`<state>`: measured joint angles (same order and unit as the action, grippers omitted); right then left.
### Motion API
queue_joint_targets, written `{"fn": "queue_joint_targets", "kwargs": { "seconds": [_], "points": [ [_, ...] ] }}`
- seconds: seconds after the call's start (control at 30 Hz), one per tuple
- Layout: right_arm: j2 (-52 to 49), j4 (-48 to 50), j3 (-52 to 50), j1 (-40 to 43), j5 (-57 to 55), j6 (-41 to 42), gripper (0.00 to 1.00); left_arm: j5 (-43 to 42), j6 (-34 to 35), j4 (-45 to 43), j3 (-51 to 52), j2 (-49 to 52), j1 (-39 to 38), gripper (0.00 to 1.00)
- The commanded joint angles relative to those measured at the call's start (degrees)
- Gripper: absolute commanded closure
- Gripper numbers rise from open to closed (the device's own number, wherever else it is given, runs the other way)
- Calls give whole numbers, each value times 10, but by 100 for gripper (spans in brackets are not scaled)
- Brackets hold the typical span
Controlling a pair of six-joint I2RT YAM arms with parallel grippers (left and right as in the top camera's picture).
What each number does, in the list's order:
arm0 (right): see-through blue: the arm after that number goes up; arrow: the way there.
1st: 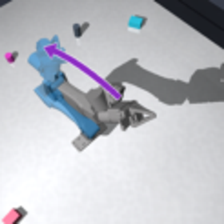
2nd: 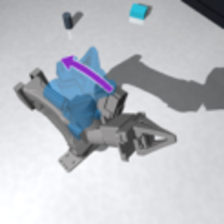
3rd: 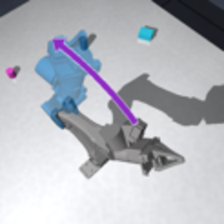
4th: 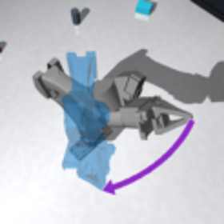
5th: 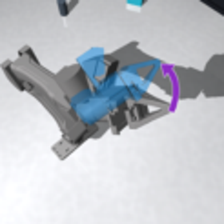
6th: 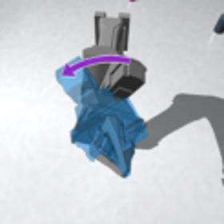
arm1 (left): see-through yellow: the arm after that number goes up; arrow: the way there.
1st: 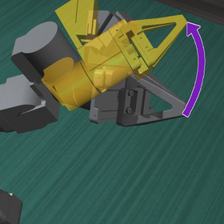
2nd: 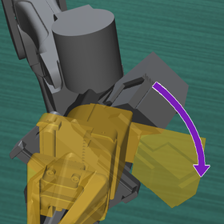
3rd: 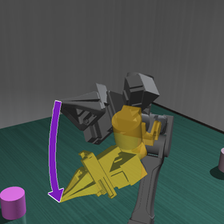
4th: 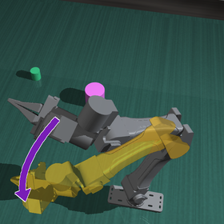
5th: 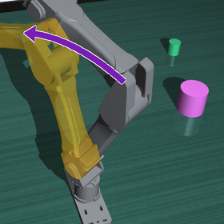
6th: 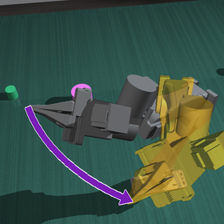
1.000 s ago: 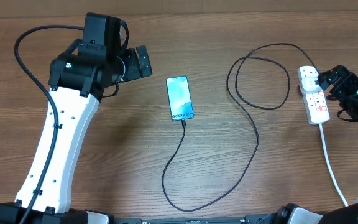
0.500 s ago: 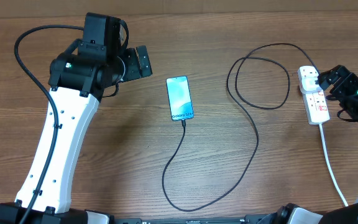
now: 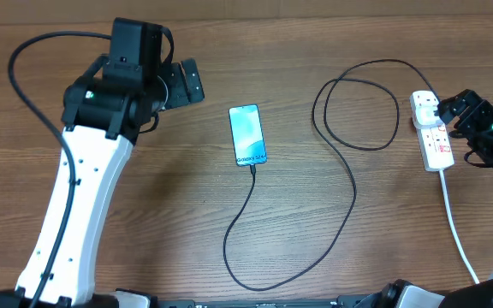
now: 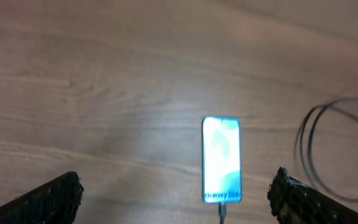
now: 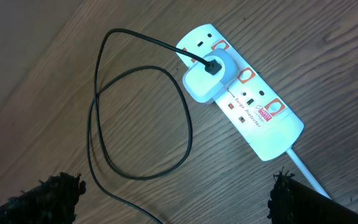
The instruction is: Plug charger to phone and switch on socket
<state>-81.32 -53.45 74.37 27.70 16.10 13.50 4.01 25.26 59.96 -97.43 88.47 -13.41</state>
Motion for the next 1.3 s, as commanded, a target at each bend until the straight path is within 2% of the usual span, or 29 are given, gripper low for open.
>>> {"fn": "queue_joint_targets", "kwargs": {
  "seconds": [0.0,0.23,0.73,0.87,1.0,1.27],
  "points": [
    [5,2,-1,-2,0,2,0,24,-9,-34,16,-49,-1,0],
    [5,2,-1,-2,0,2,0,24,-12,-202,150,-134,-7,0],
    [5,2,-1,-2,0,2,0,4,-60,-666,572,-399,-9,0],
    [5,2,-1,-2,0,2,0,-27,-69,-775,674,-468,9,0],
    [5,2,-1,-2,0,2,0,-68,-97,-832,751,-535,35,0],
    [5,2,-1,-2,0,2,0,-132,-178,-808,831,-664,87,0]
  ]
}}
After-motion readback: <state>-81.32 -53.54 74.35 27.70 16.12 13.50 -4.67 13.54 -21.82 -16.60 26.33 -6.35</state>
